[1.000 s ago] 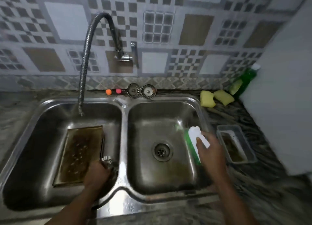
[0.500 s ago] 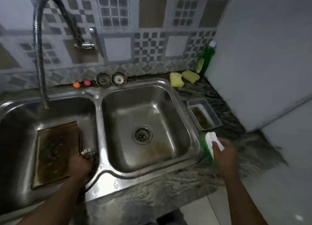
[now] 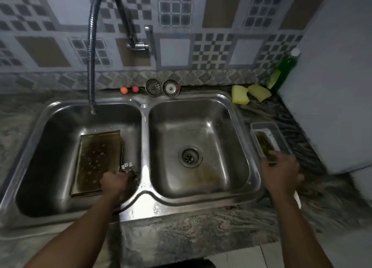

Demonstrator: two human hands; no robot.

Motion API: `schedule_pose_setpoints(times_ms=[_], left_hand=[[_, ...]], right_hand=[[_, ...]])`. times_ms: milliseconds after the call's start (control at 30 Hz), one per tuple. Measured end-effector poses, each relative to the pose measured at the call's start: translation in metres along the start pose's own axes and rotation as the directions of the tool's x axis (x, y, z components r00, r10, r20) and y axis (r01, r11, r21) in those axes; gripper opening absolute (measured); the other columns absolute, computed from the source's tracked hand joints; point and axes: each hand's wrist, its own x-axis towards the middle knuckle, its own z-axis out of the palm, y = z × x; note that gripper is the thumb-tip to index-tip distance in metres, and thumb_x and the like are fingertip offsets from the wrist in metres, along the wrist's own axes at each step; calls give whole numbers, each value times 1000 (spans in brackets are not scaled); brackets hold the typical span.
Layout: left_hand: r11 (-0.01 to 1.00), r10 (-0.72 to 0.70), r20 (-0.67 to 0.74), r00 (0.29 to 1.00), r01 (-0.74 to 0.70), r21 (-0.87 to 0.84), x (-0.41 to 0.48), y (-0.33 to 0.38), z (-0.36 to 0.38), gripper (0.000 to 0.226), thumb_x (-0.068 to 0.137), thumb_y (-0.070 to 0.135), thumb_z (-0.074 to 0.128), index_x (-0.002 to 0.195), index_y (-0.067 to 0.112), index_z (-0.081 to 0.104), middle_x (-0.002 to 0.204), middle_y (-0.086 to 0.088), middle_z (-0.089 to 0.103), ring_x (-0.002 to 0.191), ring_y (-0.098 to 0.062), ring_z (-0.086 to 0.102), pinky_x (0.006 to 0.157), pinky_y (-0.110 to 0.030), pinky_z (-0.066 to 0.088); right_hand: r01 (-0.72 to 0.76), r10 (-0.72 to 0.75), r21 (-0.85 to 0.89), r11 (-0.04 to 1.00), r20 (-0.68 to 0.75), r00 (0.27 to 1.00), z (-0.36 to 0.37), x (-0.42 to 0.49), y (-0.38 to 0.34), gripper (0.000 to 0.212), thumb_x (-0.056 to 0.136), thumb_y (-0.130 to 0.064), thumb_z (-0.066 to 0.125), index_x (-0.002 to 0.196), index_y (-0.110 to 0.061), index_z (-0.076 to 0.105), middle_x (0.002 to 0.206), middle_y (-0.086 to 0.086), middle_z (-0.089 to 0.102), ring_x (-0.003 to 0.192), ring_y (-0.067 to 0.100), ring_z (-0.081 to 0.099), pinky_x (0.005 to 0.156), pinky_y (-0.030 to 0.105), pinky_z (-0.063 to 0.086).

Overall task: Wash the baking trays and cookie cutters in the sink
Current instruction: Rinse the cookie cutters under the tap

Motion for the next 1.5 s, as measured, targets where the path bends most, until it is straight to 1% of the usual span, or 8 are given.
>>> schedule_pose_setpoints(times_ms=[400, 633, 733, 933, 1067, 1233, 1333, 1500], left_hand=[[954, -23, 7, 1000, 24, -300, -8, 12, -51, 39, 81, 37, 79, 68, 1, 69, 63, -11, 63, 63, -24, 58, 55, -32, 40], [683, -105, 390, 915, 351, -640, 30, 14, -97, 12, 89, 21, 68, 83, 13, 62, 53, -6, 56, 34, -12, 41, 36, -15, 32], [592, -44, 483, 875, 412, -693, 45, 18, -113, 7, 92, 13, 66, 98, 11, 61, 84, -15, 66, 50, -12, 56, 41, -19, 44], [580, 160, 603, 782, 419, -698, 80, 22, -116, 70, 90, -5, 62, 148, 25, 37, 116, -19, 67, 93, -33, 70, 69, -37, 60], [667, 252, 655, 712, 363, -651, 97, 31, -114, 62, 92, -10, 56, 146, 15, 38, 106, -12, 65, 84, -27, 72, 77, -42, 61], [669, 239, 704, 668, 412, -618, 107, 40, -108, 59, 89, -8, 62, 141, 6, 39, 99, -13, 65, 82, -30, 73, 75, -43, 58], [668, 229, 686, 691, 401, -627, 113, 44, -104, 46, 91, -1, 62, 134, 9, 46, 88, -8, 71, 80, -32, 70, 65, -37, 52], [651, 255, 631, 733, 352, -673, 107, 63, -103, 55, 89, 9, 69, 138, 9, 45, 104, -7, 73, 82, -29, 70, 48, -27, 48]], right_hand=[[364, -432, 267, 892, 271, 860, 98, -41, -219, 33, 85, -46, 54, 103, -23, 70, 110, 6, 64, 111, 29, 56, 97, 49, 42], [341, -428, 333, 879, 235, 873, 129, -69, -325, 27, 87, -41, 63, 109, -25, 68, 110, 3, 63, 107, 24, 58, 95, 44, 37], [287, -385, 416, 863, 175, 906, 133, -58, -365, 35, 91, -36, 62, 121, -20, 63, 122, 8, 58, 108, 24, 58, 96, 38, 42], [323, -424, 584, 744, 39, 905, 115, 11, -463, 53, 96, -23, 58, 145, -12, 41, 131, 10, 49, 110, 12, 49, 102, 25, 40], [213, -393, 726, 654, 85, 915, 119, 63, -508, 28, 86, -30, 55, 112, -19, 57, 102, -1, 66, 94, 12, 65, 92, 38, 53], [301, -378, 518, 801, 48, 924, 134, 79, -493, 50, 97, -43, 38, 102, -2, 67, 94, 2, 63, 83, 10, 61, 72, 14, 43], [462, -551, 434, 773, 101, 828, 134, 45, -473, 56, 98, -43, 37, 83, 2, 66, 84, 17, 69, 77, 22, 61, 73, 33, 44], [282, -393, 644, 712, 32, 919, 165, -50, -426, 29, 98, -27, 50, 78, -10, 64, 73, 9, 64, 70, 19, 57, 66, 32, 42]])
